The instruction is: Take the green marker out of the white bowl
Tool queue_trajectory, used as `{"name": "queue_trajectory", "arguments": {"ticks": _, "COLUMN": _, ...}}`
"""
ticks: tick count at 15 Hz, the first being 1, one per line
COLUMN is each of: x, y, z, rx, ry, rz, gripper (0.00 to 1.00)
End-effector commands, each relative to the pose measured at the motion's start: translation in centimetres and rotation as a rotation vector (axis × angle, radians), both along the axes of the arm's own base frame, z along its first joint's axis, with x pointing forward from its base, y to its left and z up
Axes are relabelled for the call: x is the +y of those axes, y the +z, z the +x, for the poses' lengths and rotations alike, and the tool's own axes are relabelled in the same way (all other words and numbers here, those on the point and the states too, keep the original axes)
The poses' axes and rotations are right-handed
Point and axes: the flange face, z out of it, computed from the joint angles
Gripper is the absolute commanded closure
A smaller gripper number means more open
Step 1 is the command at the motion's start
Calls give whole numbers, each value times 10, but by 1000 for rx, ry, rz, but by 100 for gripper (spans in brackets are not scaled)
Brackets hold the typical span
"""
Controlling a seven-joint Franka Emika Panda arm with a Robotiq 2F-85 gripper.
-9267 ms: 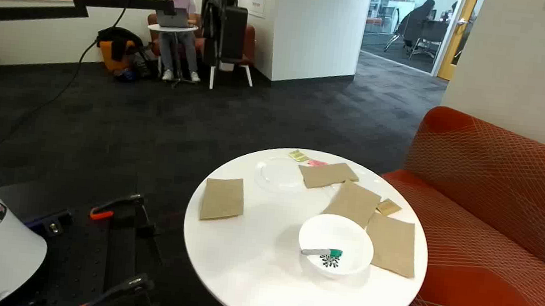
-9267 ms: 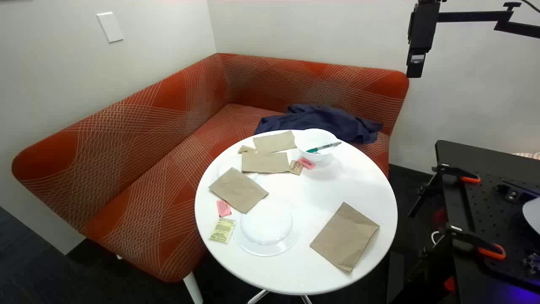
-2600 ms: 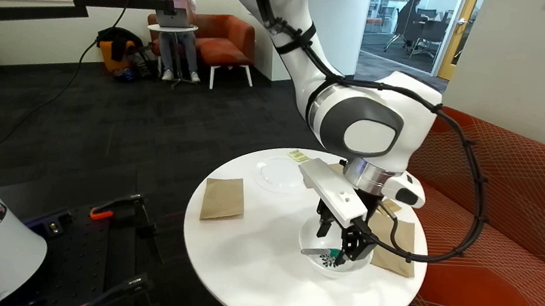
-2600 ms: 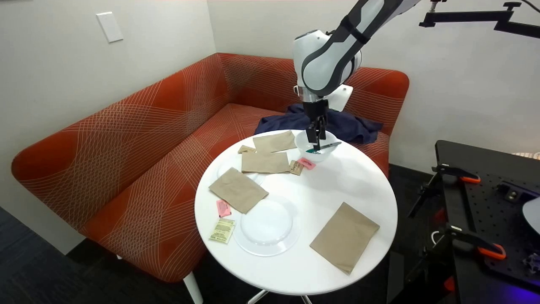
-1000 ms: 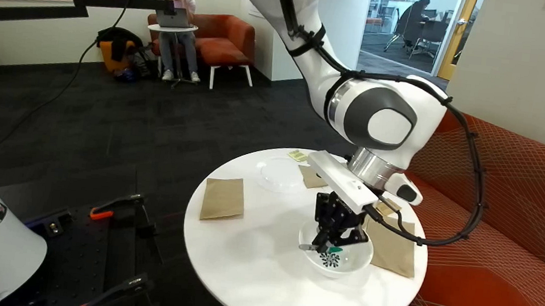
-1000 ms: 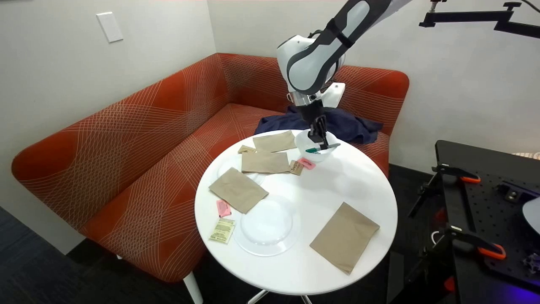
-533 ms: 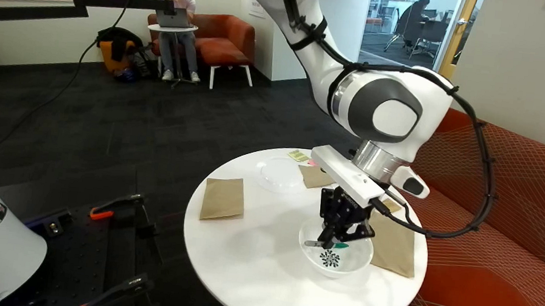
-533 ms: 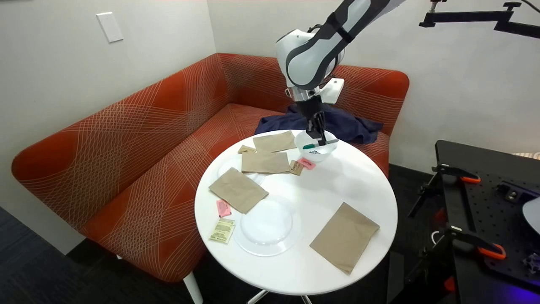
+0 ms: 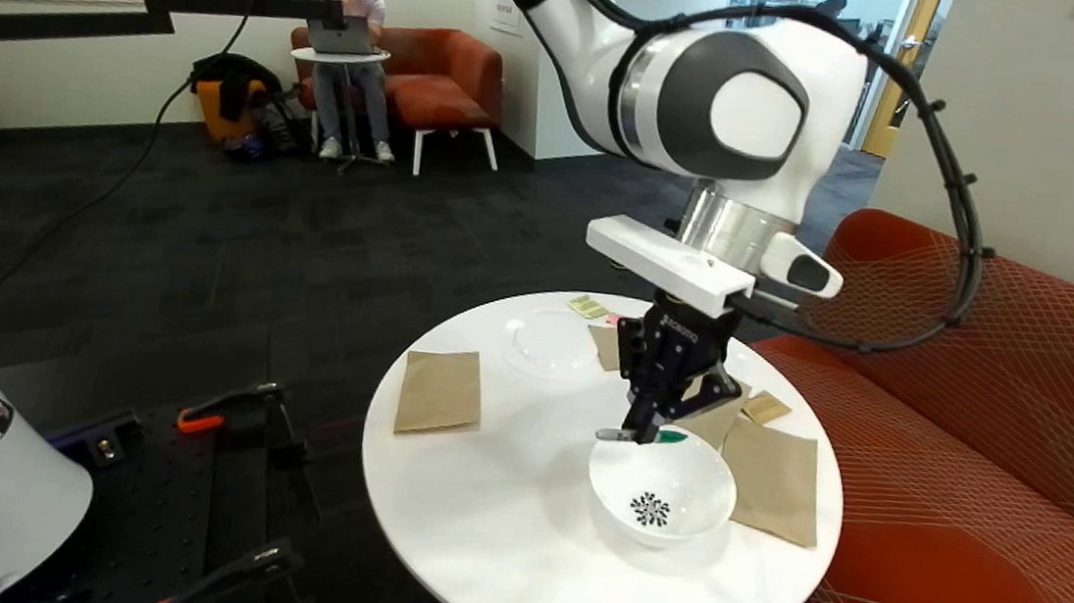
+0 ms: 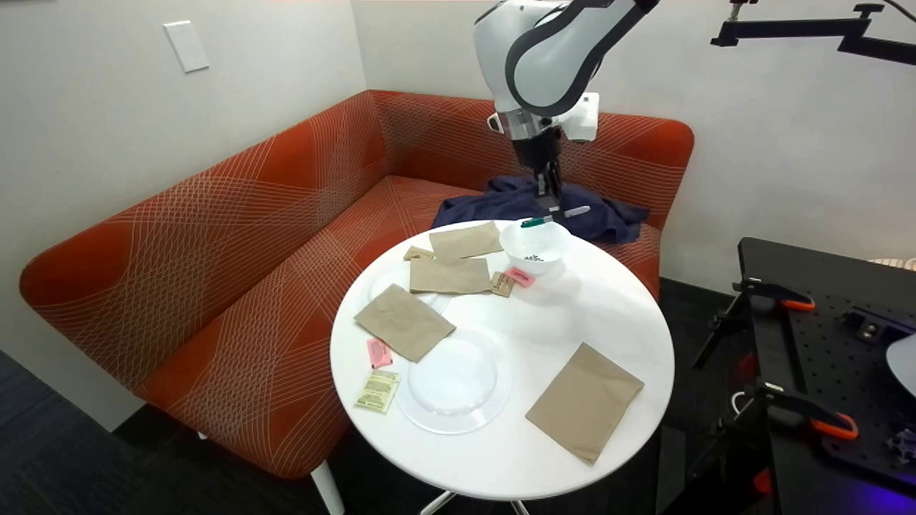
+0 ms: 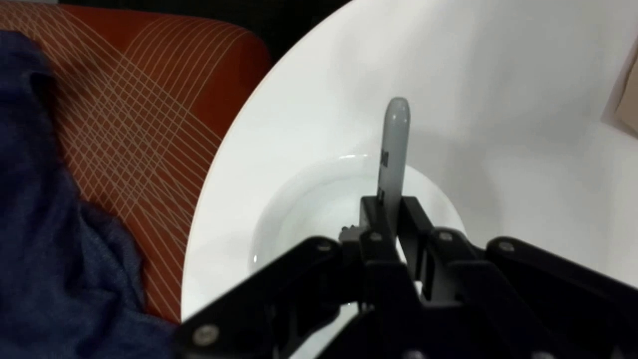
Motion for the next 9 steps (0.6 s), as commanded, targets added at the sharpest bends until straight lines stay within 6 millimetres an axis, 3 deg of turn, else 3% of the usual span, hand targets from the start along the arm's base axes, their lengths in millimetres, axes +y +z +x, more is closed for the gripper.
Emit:
{"name": "queue_trajectory", "arguments": {"ticks": 1, "x": 21, "y": 34, "z": -32, "rx": -46, "ry": 90, "rz": -43, "gripper": 97}}
{"name": "queue_trajectory", "arguments": {"ticks": 5, "x": 45, "y": 45, "z": -46, "rx": -100, "ry": 229, "rz": -62, "gripper": 97}}
{"name": "queue_trajectory", "arguments": {"ticks": 9, "x": 66, "y": 38, "z": -51, "rx": -199, "ry": 337, "rz": -32, "gripper": 97}}
